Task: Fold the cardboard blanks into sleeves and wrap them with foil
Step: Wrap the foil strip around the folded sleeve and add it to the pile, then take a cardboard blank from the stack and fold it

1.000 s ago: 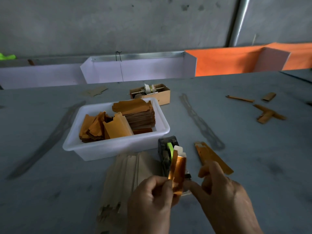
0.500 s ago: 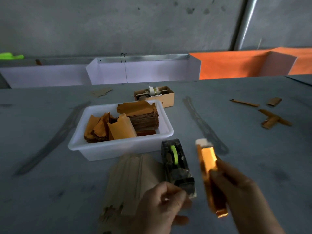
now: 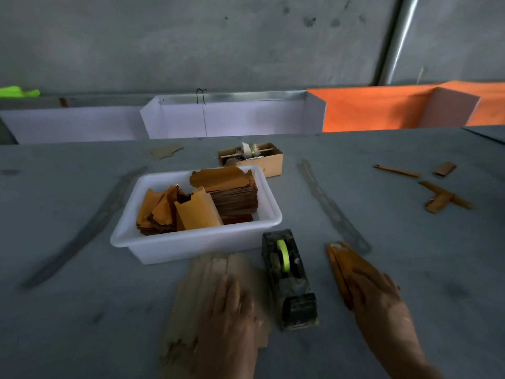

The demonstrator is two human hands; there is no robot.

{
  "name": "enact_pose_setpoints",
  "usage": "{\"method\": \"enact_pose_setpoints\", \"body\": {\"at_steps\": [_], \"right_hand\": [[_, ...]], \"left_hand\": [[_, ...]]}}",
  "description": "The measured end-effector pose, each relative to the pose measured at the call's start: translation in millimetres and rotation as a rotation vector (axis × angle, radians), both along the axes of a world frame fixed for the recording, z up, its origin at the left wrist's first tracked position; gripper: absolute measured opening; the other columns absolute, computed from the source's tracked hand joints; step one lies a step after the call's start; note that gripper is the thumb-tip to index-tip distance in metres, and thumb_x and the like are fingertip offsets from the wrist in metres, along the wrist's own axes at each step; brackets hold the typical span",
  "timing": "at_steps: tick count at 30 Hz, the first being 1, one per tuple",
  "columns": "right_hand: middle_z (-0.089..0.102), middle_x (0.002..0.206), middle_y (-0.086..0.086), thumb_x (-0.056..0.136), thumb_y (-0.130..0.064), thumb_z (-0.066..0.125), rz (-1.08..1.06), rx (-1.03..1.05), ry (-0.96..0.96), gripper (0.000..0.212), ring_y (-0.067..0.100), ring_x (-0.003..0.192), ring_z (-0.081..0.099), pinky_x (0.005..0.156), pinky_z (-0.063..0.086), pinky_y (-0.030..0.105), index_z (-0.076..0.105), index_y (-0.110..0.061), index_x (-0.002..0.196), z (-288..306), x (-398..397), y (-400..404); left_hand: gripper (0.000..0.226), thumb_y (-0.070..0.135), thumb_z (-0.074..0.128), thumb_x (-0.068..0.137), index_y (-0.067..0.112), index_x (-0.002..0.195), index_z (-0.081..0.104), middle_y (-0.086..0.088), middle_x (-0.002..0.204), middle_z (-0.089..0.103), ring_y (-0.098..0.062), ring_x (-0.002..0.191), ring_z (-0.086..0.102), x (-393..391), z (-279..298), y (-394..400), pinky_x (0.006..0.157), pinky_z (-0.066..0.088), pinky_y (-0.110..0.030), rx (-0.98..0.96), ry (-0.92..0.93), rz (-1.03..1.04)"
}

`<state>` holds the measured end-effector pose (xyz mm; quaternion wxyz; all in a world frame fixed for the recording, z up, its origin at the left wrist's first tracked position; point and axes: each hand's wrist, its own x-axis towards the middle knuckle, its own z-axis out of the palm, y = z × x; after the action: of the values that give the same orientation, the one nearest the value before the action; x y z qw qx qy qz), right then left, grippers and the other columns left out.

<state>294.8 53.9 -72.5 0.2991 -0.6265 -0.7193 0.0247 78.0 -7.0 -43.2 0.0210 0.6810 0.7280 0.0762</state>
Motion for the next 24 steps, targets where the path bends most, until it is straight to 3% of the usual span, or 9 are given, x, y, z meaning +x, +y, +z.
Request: {"method": "enact_pose_setpoints", "body": {"at_steps": [3, 5, 6, 9, 11, 13, 15, 18, 24], "right_hand": [[0.067, 0.109, 0.019, 0.074, 0.009, 0.068, -0.053, -0.022, 0.076, 0.022, 0.043, 0.097, 0.061, 0.090, 0.040, 0.025, 0.073, 0.002, 0.095, 3.6, -3.7, -6.2], [0.066, 0.109, 0.018, 0.075, 0.007, 0.068, -0.016, -0.044, 0.098, 0.024, 0.042, 0.099, 0.060, 0.088, 0.031, 0.007, 0.072, 0.001, 0.098, 5.9, -5.9, -12.7], [0.067, 0.106, 0.018, 0.073, 0.008, 0.070, 0.010, -0.037, 0.109, 0.024, 0.042, 0.097, 0.061, 0.086, 0.034, 0.007, 0.073, 0.000, 0.096, 8.0, -9.0, -16.1], [0.070, 0.091, 0.014, 0.062, 0.012, 0.078, 0.057, 0.019, 0.130, 0.024, 0.036, 0.083, 0.066, 0.073, 0.052, 0.031, 0.074, -0.002, 0.080, 14.1, -18.1, -25.7], [0.070, 0.090, 0.010, 0.062, 0.011, 0.078, 0.056, 0.016, 0.153, 0.023, 0.033, 0.081, 0.066, 0.068, 0.051, 0.029, 0.074, -0.005, 0.077, 17.2, -20.8, -29.4], [0.070, 0.089, 0.008, 0.063, 0.010, 0.078, 0.044, 0.000, 0.177, 0.023, 0.031, 0.078, 0.066, 0.066, 0.046, 0.023, 0.074, -0.007, 0.077, 17.3, -20.3, -30.7], [0.071, 0.088, 0.006, 0.063, 0.011, 0.078, 0.052, 0.009, 0.179, 0.024, 0.029, 0.075, 0.067, 0.065, 0.045, 0.021, 0.074, -0.008, 0.076, 17.7, -19.8, -31.7], [0.070, 0.086, 0.006, 0.062, 0.013, 0.077, 0.073, 0.030, 0.212, 0.024, 0.025, 0.074, 0.066, 0.066, 0.042, 0.018, 0.073, -0.007, 0.076, 20.6, -18.4, -32.9], [0.064, 0.085, -0.004, 0.066, 0.010, 0.076, 0.011, 0.069, 0.294, 0.026, 0.011, 0.075, 0.060, 0.070, 0.038, 0.006, 0.074, -0.013, 0.079, 35.5, -17.9, -38.3]], "left_hand": [[0.057, 0.046, 0.065, 0.083, 0.023, 0.133, 0.051, -0.008, 0.157, 0.024, -0.024, 0.136, 0.039, -5.4, -3.4, -4.8, 0.104, 0.038, -0.031, 0.028, 0.003, 0.105], [0.066, 0.045, 0.072, 0.076, 0.022, 0.134, 0.048, -0.009, 0.152, 0.031, -0.025, 0.126, 0.048, -12.7, -1.8, -6.4, 0.098, 0.043, -0.032, 0.059, -0.008, 0.170], [0.071, 0.046, 0.067, 0.079, 0.025, 0.141, 0.038, -0.007, 0.151, 0.028, -0.022, 0.128, 0.043, -17.9, -2.7, -8.3, 0.100, 0.040, -0.030, 0.068, 0.002, 0.195], [0.081, 0.049, 0.054, 0.086, 0.028, 0.149, 0.006, -0.001, 0.145, 0.022, -0.017, 0.132, 0.027, -33.5, 1.8, -11.5, 0.106, 0.024, -0.025, 0.032, -0.041, 0.310], [0.081, 0.036, 0.062, 0.085, 0.025, 0.148, 0.013, -0.005, 0.136, 0.032, -0.022, 0.128, 0.035, -43.0, 1.9, -8.2, 0.104, 0.028, -0.028, 0.028, -0.209, 0.391], [0.065, 0.023, 0.068, 0.083, 0.020, 0.138, 0.035, -0.006, 0.121, 0.047, -0.023, 0.115, 0.049, -50.2, 9.5, -5.3, 0.093, 0.039, -0.030, 0.006, -0.403, 0.444], [0.037, 0.019, 0.069, 0.082, 0.019, 0.116, 0.053, 0.000, 0.100, 0.058, -0.021, 0.100, 0.056, -56.1, 13.3, -4.6, 0.081, 0.041, -0.028, 0.004, -0.494, 0.473], [0.022, 0.018, 0.070, 0.081, 0.027, 0.079, 0.051, 0.012, 0.075, 0.056, -0.018, 0.082, 0.056, -61.6, 19.0, -6.8, 0.073, 0.039, -0.028, 0.038, -0.616, 0.509], [0.017, 0.018, 0.067, 0.085, 0.029, 0.074, 0.059, 0.009, 0.078, 0.065, -0.013, 0.075, 0.058, -62.8, 27.7, -7.2, 0.067, 0.042, -0.029, 0.106, -0.754, 0.476]]}}
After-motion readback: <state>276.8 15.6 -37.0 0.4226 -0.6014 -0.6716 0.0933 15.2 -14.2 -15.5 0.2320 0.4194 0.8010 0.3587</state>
